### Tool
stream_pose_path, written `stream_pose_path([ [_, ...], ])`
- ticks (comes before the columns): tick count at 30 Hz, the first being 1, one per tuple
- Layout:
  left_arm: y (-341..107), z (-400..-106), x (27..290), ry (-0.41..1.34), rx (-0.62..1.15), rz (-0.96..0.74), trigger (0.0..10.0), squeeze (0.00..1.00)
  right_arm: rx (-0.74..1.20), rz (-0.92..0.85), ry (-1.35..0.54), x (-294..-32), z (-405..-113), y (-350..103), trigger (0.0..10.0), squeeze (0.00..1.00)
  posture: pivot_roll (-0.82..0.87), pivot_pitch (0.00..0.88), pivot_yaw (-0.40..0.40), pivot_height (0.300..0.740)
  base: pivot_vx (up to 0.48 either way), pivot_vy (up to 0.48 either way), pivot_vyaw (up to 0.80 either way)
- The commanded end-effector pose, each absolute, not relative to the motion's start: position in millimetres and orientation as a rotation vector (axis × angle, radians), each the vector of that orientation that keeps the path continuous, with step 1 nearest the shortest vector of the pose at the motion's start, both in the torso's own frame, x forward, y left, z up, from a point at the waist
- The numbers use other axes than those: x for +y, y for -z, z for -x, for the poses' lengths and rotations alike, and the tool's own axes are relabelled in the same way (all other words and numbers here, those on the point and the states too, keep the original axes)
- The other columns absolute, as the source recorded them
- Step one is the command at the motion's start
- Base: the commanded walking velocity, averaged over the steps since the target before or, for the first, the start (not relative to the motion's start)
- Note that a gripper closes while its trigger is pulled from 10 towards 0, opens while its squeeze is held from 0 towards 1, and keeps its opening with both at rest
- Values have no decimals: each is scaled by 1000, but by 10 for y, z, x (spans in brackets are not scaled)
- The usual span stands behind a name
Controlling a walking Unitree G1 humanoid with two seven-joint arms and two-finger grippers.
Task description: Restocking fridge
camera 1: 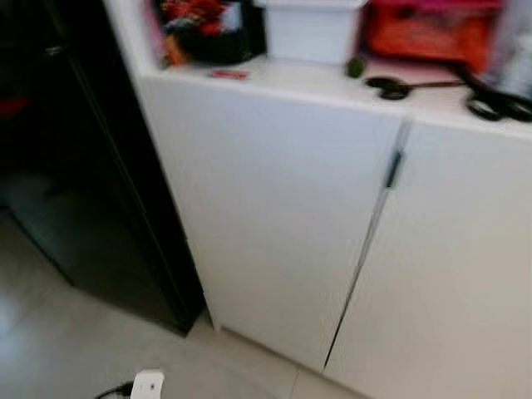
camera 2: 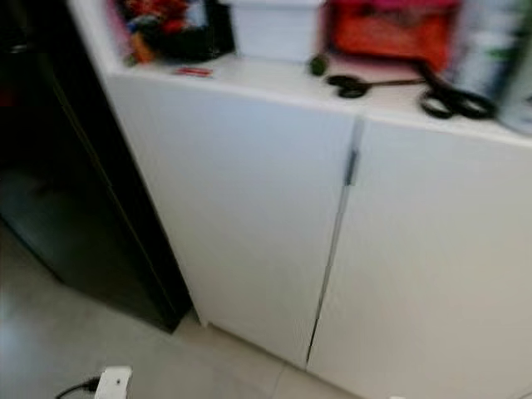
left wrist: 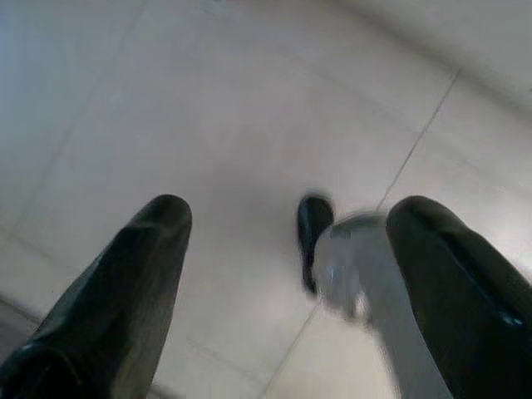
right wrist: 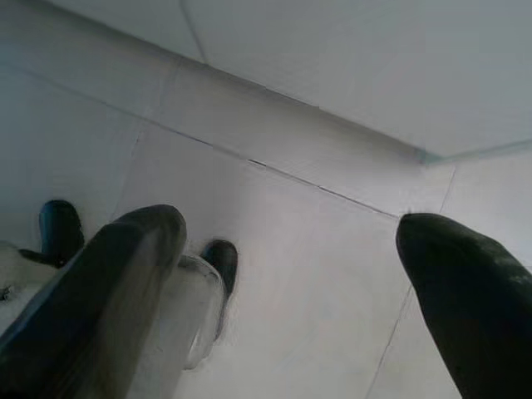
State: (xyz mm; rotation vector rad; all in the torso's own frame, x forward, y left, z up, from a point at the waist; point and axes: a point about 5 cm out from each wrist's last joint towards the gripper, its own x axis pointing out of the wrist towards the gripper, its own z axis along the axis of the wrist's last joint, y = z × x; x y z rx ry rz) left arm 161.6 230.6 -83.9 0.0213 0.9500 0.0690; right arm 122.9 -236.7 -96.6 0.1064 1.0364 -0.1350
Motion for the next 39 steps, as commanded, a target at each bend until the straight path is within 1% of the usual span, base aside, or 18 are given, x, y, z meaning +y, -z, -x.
stream_pose_path([
  [1,829,-1661,2266,-54,941,-17,10000,0,1051,-125,169,-2417,-1150,979,10000,0,-63,0,-17,740,0,0,0],
  [4,827,-1666,2267,-61,941,-10,10000,0,1047,-136,178,-2417,-1154,978,10000,0,-59,0,-18,740,0,0,0],
  [18,823,-1678,2267,-75,937,2,10000,0,1050,-166,192,-2416,-1155,979,10000,0,-51,0,-19,740,0,300,0],
  [21,825,-1673,2267,-76,937,3,10000,0,1052,-168,192,-2415,-1149,982,10000,0,-48,0,-19,740,0,270,-800],
  [22,829,-1664,2267,-76,940,2,10000,0,1054,-163,189,-2417,-1144,983,10000,0,-46,0,-21,740,0,-375,-800],
  [26,840,-1636,2270,-73,948,1,10000,0,1046,-174,196,-2414,-1125,986,10000,0,-47,0,-18,740,0,0,0],
  [33,878,-1524,2299,-68,978,-5,10000,0,1056,-177,192,-2395,-1033,1012,10000,0,-48,0,-9,740,0,77,0],
  [37,903,-1428,2342,-90,991,-1,10000,0,1078,-177,185,-2364,-948,1040,10000,0,-24,10,-16,740,0,0,0],
  [39,921,-1336,2389,-111,1002,0,10000,0,1088,-196,192,-2321,-869,1066,10000,0,-2,28,-33,740,0,379,0],
])
